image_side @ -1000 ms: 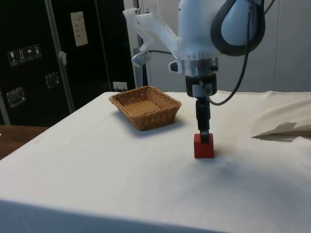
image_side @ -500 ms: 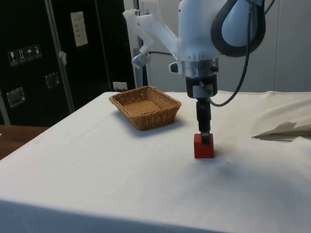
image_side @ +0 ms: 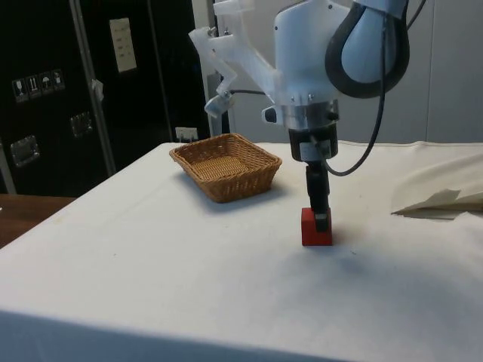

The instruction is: Pick up the cube and place it into the basket.

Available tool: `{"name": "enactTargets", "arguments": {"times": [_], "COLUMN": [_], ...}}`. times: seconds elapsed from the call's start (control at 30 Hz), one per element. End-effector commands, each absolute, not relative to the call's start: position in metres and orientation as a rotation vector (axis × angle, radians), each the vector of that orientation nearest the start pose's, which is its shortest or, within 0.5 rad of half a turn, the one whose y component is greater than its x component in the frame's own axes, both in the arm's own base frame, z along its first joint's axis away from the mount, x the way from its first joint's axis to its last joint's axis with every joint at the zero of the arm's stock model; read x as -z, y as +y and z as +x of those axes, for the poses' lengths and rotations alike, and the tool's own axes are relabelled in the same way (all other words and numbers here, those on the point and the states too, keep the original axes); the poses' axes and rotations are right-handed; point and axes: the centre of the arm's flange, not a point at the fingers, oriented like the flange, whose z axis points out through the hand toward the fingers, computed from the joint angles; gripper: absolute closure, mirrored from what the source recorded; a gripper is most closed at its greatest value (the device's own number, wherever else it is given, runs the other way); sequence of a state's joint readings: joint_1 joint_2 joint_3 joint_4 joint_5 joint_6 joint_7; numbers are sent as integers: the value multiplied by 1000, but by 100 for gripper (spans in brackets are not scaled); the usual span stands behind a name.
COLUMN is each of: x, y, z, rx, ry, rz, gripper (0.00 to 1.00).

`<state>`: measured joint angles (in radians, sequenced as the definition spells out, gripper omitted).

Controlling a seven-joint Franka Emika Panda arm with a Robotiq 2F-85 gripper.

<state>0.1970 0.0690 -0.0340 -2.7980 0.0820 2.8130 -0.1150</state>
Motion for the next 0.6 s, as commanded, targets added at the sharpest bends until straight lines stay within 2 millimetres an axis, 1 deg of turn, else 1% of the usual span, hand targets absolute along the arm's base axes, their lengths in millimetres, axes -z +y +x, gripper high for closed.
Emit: {"name": "enactTargets", "arguments": {"times": [0.0, 0.03, 0.17, 0.37, 0.57], "x": [-183, -183, -180, -175, -167], "y": [58, 56, 58, 56, 58], "z": [366, 366, 368, 370, 373], "rx": [-74, -86, -80, -108, -99], "ry": [-312, -311, -311, -311, -312], "rz": [-3097, -3104, -3099, -3106, -3104], "gripper": [0, 0, 0, 0, 0]}}
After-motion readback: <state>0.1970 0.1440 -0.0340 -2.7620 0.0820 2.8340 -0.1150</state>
